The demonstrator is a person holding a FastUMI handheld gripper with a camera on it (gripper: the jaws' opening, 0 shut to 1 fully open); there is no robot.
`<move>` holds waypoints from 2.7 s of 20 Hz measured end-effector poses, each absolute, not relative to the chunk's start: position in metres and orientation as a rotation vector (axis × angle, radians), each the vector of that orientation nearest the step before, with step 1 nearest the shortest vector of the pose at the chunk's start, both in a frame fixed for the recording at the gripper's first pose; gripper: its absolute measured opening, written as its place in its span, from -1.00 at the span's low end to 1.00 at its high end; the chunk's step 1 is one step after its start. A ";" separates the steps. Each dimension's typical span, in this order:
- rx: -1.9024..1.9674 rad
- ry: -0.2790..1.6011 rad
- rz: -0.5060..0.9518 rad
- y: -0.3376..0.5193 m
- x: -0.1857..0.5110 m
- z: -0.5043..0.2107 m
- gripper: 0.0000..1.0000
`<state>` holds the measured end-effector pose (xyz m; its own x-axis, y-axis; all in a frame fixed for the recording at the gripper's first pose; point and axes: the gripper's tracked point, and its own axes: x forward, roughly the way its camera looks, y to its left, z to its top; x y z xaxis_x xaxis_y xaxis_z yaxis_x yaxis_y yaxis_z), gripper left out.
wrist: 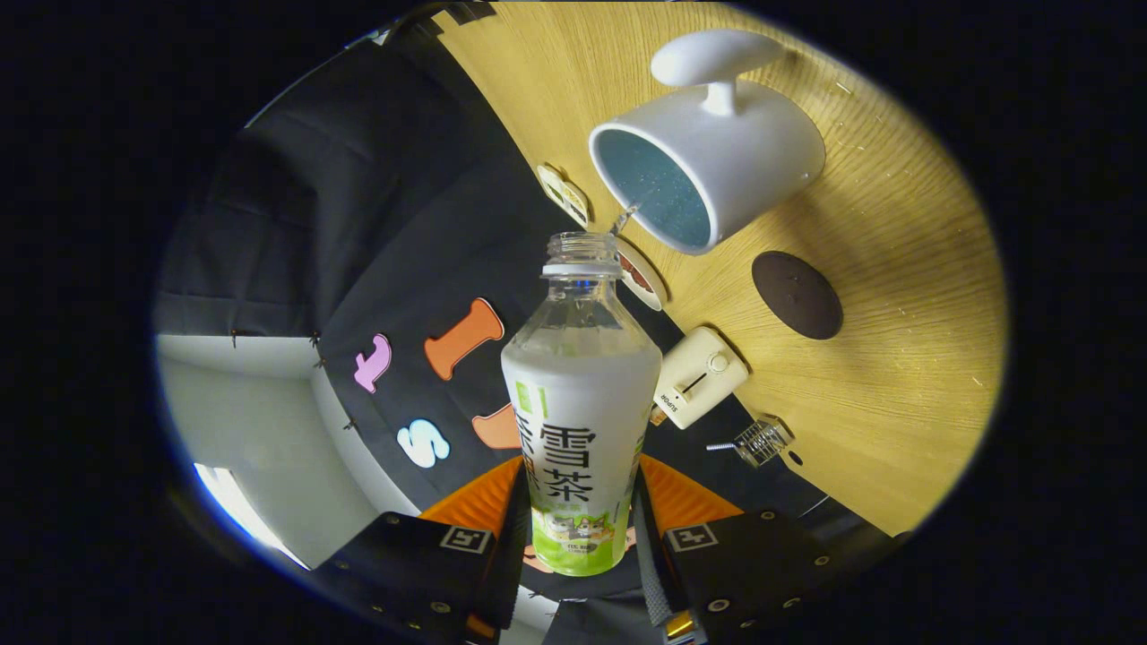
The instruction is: Take the bottle from table, then pour the juice into the cup, finally place the bottle on the coaster
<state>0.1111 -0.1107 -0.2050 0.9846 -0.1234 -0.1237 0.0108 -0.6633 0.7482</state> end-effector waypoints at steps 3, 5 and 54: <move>2.200 -0.010 -0.233 -0.103 0.110 -0.215 0.12; 2.069 0.079 -0.245 -0.088 0.112 -0.232 0.12; -0.047 0.362 -0.147 -0.092 0.186 -0.308 0.30</move>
